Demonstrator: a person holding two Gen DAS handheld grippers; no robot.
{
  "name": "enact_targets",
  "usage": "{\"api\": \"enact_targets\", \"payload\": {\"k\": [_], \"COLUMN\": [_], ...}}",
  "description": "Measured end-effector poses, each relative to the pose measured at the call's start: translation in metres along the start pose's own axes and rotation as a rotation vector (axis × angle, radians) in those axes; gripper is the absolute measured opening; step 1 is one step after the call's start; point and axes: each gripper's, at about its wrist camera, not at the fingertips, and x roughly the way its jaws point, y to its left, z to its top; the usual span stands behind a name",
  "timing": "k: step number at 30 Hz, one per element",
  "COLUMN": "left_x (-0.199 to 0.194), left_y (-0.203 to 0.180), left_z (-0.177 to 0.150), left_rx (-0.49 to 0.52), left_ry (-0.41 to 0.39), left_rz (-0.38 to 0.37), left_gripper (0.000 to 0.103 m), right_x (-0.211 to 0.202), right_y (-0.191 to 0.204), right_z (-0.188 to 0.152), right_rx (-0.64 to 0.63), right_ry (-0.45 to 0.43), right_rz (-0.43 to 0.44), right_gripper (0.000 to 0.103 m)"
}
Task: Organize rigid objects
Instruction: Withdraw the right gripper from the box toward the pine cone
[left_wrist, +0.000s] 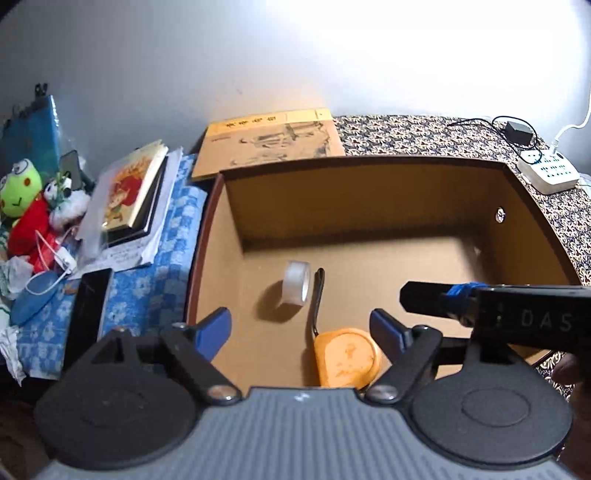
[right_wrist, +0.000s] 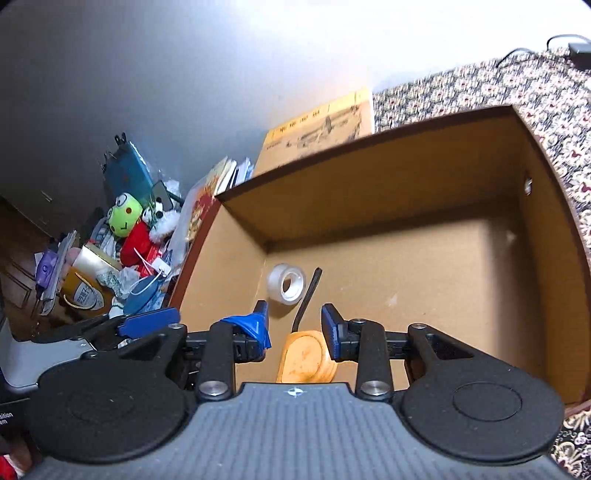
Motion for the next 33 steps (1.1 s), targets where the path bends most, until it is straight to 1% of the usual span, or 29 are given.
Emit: {"api": "enact_targets", "payload": {"k": [5,11,15,20,23,26,33], "left_x": [-0.012,-0.02,-0.022,-0.027,-0.029,-0.028,-0.027], "left_y": [-0.008,-0.02,-0.023,-0.027,-0.029,-0.03,-0.027], "left_z": [-0.003,-0.008,-0.01,-0.012,-0.014,-0.016,-0.018], "left_rx": [0.0,0.008,-0.01,-0.013,-0.014,-0.012,0.023], "left_ry": [-0.015,-0.021,-0.008,-0.009,-0.011,-0.008,-0.025], "left_rz": [0.036,0.08,0.083,0.084,0.067,0.065,0.056], "left_gripper": [0.088,0.09,0.09,0.09,0.09,0.09,0.09], "right_x": [-0.013,-0.023,-0.028,-0.035,-0.038,-0.041,-0.045], "right_y": [0.006,0.007,0.004,0.002,0.004,0.005,0.006], "right_z": [-0.004,-0.008,-0.01,-0.014,-0.015,-0.018,-0.025], "right_rx": [-0.04,-0.064,-0.073,-0.096,-0.124,-0.143,-0.12], "right_ry": [-0.043,-0.043,-0.043,-0.071,-0.083,-0.096,-0.123], "right_rz": [-0.021,-0.047,-0.075,-0.104,-0.142,-0.174,-0.216], "right_gripper": [0.015,0.015,0.015,0.015,0.015,0.015,0.015]}}
